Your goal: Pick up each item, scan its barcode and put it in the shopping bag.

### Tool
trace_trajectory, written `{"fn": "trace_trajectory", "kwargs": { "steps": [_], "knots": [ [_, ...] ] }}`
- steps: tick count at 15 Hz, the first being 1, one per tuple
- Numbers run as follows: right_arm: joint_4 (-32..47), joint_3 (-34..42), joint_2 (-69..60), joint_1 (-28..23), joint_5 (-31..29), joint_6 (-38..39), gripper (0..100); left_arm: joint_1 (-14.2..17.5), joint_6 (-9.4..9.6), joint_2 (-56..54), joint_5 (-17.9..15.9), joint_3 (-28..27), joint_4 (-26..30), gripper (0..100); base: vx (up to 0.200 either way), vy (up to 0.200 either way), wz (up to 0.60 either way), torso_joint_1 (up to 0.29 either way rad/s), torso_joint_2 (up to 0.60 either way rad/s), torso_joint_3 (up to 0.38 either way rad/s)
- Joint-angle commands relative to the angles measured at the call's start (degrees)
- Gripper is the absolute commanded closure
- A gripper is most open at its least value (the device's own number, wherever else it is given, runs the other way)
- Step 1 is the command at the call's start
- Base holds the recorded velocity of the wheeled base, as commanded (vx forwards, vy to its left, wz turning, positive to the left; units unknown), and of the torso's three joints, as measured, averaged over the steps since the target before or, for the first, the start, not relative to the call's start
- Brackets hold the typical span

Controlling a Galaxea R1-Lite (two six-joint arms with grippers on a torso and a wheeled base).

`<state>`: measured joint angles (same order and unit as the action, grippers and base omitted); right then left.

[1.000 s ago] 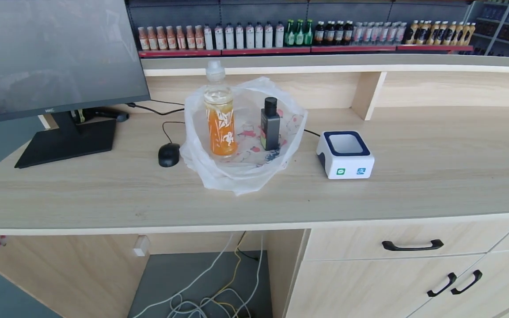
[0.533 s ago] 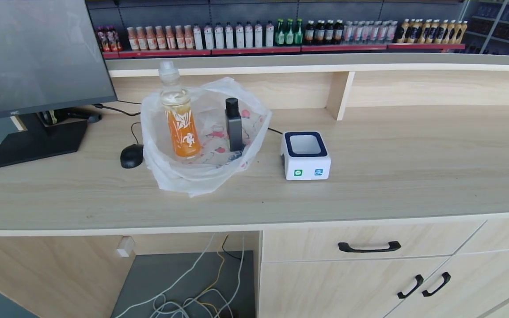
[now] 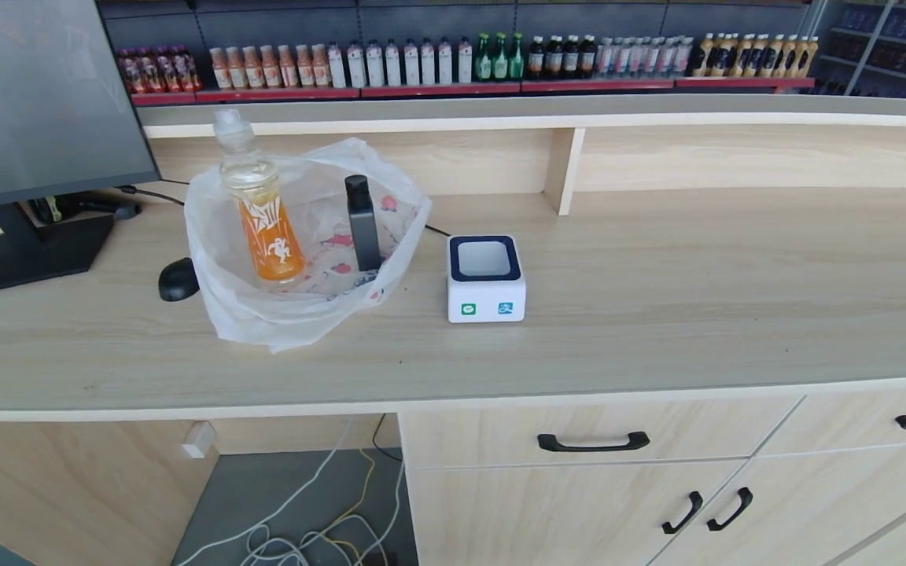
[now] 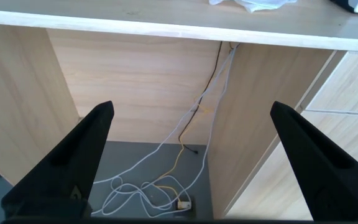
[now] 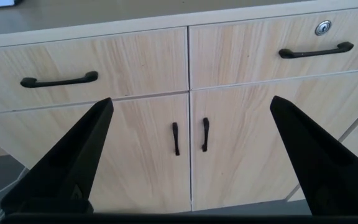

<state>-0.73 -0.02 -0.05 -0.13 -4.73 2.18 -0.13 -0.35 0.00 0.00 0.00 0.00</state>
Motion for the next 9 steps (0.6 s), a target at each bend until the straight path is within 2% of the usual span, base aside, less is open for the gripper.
{"fn": "trace_trajectory", "kwargs": {
  "steps": [1, 7, 9],
  "knots": [
    [-0.06, 0.02, 0.14, 0.13, -0.02, 0.02, 0, 0.13, 0.00, 0.00, 0.00, 0.00, 0.00, 0, 0.000, 0.000, 0.00, 0.000, 0.00, 0.000],
    [0.03, 0.02, 0.14, 0.13, -0.02, -0.25, 0, 0.13, -0.09, 0.00, 0.00, 0.00, 0.00, 0, 0.000, 0.000, 0.00, 0.000, 0.00, 0.000],
    [0.03, 0.02, 0.05, 0.13, -0.02, -0.25, 0, 0.13, -0.09, 0.00, 0.00, 0.00, 0.00, 0, 0.000, -0.200, 0.00, 0.005, 0.00, 0.002]
  ]
}}
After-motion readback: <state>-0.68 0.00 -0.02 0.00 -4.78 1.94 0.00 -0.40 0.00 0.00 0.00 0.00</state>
